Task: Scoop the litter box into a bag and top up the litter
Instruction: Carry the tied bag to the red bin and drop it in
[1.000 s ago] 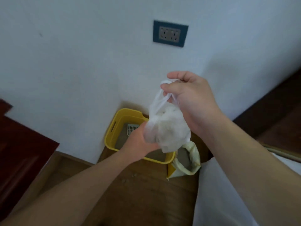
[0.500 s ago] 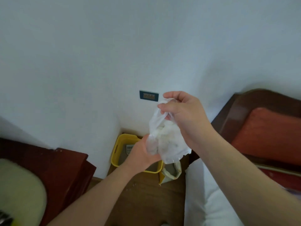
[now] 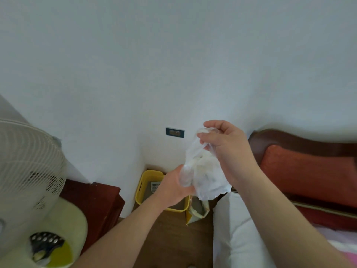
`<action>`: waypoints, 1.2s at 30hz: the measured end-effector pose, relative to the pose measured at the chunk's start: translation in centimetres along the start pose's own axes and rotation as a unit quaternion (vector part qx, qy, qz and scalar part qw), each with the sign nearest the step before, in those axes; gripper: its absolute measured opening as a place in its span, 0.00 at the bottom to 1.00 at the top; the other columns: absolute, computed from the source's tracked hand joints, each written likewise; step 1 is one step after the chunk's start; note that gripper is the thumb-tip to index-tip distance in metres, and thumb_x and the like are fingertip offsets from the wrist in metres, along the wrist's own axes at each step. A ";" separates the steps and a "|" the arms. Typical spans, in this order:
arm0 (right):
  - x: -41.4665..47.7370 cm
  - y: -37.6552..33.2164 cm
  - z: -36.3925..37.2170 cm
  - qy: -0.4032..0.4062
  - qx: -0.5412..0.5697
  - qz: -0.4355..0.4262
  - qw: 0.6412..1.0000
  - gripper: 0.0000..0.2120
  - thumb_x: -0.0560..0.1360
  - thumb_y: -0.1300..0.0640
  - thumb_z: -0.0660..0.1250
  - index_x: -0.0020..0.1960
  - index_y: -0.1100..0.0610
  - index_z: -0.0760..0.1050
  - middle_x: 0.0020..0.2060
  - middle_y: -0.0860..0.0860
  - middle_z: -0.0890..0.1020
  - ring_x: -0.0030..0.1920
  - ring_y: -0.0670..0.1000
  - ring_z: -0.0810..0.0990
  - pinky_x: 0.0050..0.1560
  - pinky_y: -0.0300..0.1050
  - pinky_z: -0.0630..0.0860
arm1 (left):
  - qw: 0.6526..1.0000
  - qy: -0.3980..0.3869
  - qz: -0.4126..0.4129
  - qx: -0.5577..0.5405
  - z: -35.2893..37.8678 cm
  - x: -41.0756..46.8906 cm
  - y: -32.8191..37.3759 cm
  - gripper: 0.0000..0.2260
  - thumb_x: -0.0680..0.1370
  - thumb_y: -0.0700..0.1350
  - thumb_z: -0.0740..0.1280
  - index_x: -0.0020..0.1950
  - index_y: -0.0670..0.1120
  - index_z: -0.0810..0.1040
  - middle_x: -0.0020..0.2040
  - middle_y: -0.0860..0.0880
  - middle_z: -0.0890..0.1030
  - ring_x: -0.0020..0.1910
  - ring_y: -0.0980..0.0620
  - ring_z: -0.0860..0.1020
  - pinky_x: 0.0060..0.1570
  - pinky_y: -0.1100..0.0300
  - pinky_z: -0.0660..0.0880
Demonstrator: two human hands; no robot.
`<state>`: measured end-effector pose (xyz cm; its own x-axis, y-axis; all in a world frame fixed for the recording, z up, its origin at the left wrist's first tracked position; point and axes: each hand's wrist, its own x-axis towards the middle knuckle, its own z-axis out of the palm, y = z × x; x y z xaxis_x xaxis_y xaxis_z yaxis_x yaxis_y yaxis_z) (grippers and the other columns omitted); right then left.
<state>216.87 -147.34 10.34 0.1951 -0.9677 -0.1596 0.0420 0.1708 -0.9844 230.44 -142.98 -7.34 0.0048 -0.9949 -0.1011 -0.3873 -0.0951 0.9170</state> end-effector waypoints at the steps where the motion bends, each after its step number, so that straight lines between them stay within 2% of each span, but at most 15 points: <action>1: -0.5 -0.2 0.0 0.008 -0.010 -0.003 1.000 0.11 0.70 0.66 0.74 0.48 0.52 0.81 0.37 0.52 0.80 0.41 0.51 0.80 0.46 0.43 0.77 | 1.000 -0.007 0.005 -0.001 0.0 0.0 0.2 0.23 0.65 0.67 0.73 0.55 0.59 0.76 0.49 0.63 0.81 0.52 0.64 0.80 0.54 0.62 0.79; 3: -1.5 -0.7 0.0 0.026 -0.017 -0.009 0.999 0.11 0.70 0.66 0.74 0.48 0.52 0.81 0.40 0.53 0.81 0.42 0.51 0.81 0.48 0.45 0.79 | 1.000 -0.023 0.020 -0.004 -0.1 0.0 0.5 0.27 0.63 0.71 0.72 0.57 0.59 0.76 0.52 0.60 0.82 0.54 0.58 0.81 0.56 0.55 0.80; 5: -2.5 -1.3 -0.2 0.049 -0.009 -0.012 0.999 0.11 0.71 0.67 0.73 0.49 0.54 0.80 0.40 0.54 0.81 0.42 0.51 0.81 0.51 0.47 0.80 | 0.999 -0.037 0.027 -0.007 -0.1 0.0 0.7 0.30 0.62 0.73 0.72 0.58 0.59 0.76 0.53 0.59 0.82 0.54 0.57 0.81 0.56 0.53 0.80; 8: -4.4 -1.8 -0.7 0.097 -0.017 -0.021 0.995 0.11 0.71 0.66 0.73 0.50 0.55 0.80 0.38 0.51 0.80 0.40 0.50 0.79 0.50 0.47 0.79 | 0.997 -0.061 0.037 0.011 0.4 -0.2 1.8 0.27 0.65 0.67 0.75 0.60 0.60 0.75 0.53 0.61 0.81 0.53 0.60 0.80 0.54 0.58 0.80; 12: -6.8 -1.6 -1.6 0.173 -0.066 -0.042 0.982 0.10 0.72 0.65 0.73 0.49 0.53 0.80 0.34 0.46 0.76 0.34 0.44 0.75 0.39 0.38 0.75 | 0.994 -0.093 0.036 0.050 1.6 -0.7 2.3 0.21 0.71 0.59 0.74 0.60 0.60 0.71 0.52 0.64 0.77 0.51 0.64 0.75 0.45 0.70 0.70; 16: -9.8 -1.3 -3.0 0.235 -0.085 -0.039 0.968 0.11 0.71 0.64 0.74 0.49 0.51 0.80 0.37 0.47 0.79 0.37 0.44 0.78 0.39 0.37 0.75 | 0.986 -0.141 0.061 0.064 3.4 -1.6 3.2 0.21 0.72 0.59 0.73 0.62 0.60 0.71 0.53 0.62 0.77 0.52 0.62 0.76 0.46 0.66 0.73; 20: -13.1 -1.7 -5.2 0.282 -0.063 -0.044 0.956 0.10 0.71 0.64 0.75 0.49 0.53 0.81 0.37 0.48 0.79 0.37 0.44 0.78 0.40 0.36 0.76 | 0.974 -0.184 0.105 0.077 5.2 -2.8 4.9 0.17 0.73 0.57 0.72 0.59 0.57 0.73 0.52 0.60 0.79 0.51 0.59 0.78 0.47 0.65 0.76; 25: -17.6 -2.5 -8.7 0.328 -0.025 -0.059 0.943 0.10 0.71 0.66 0.74 0.49 0.55 0.81 0.36 0.50 0.79 0.35 0.43 0.78 0.40 0.37 0.77 | 0.968 -0.196 0.133 0.082 8.7 -4.8 7.6 0.16 0.74 0.56 0.73 0.57 0.57 0.72 0.49 0.62 0.77 0.49 0.58 0.77 0.41 0.72 0.71; 27: -19.6 -2.9 -10.4 0.354 -0.023 -0.056 0.933 0.10 0.71 0.65 0.74 0.49 0.54 0.81 0.37 0.49 0.81 0.34 0.40 0.79 0.42 0.36 0.79 | 0.964 -0.212 0.141 0.082 10.7 -5.8 8.5 0.16 0.73 0.57 0.73 0.57 0.57 0.72 0.49 0.62 0.77 0.49 0.57 0.78 0.43 0.71 0.73; 29: -21.9 -3.0 -12.4 0.383 -0.021 -0.051 0.922 0.10 0.71 0.63 0.75 0.49 0.52 0.82 0.40 0.50 0.84 0.36 0.41 0.81 0.45 0.39 0.81 | 0.955 -0.237 0.156 0.083 13.2 -6.9 9.5 0.18 0.73 0.59 0.72 0.59 0.59 0.72 0.51 0.63 0.78 0.50 0.60 0.79 0.48 0.69 0.76; 32: -25.2 -2.9 -15.3 0.421 -0.002 -0.054 0.905 0.10 0.71 0.63 0.75 0.49 0.52 0.82 0.44 0.52 0.84 0.41 0.46 0.82 0.45 0.40 0.81 | 0.944 -0.274 0.171 0.065 16.9 -8.6 11.4 0.17 0.73 0.57 0.73 0.57 0.65 0.71 0.50 0.67 0.77 0.49 0.69 0.77 0.45 0.78 0.72; 34: -27.1 -2.7 -16.9 0.450 0.006 -0.053 0.891 0.10 0.70 0.63 0.75 0.47 0.51 0.82 0.43 0.52 0.83 0.43 0.48 0.82 0.45 0.41 0.80 | 0.935 -0.302 0.172 0.069 19.7 -9.6 12.6 0.15 0.72 0.60 0.72 0.56 0.62 0.73 0.50 0.62 0.80 0.49 0.65 0.79 0.47 0.75 0.74; 36: -29.0 -2.5 -18.3 0.480 0.015 -0.050 0.876 0.10 0.69 0.63 0.76 0.47 0.51 0.82 0.42 0.52 0.84 0.44 0.51 0.82 0.46 0.44 0.80 | 0.929 -0.321 0.174 0.065 22.4 -10.7 13.4 0.19 0.68 0.70 0.69 0.51 0.60 0.74 0.44 0.60 0.80 0.44 0.61 0.80 0.48 0.72 0.76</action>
<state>193.22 -123.13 16.05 -0.7247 -0.6848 -0.0768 0.0415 0.0678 -0.9968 204.56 -132.80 -2.59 -0.6758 -0.7351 -0.0539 -0.3702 0.2754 0.8872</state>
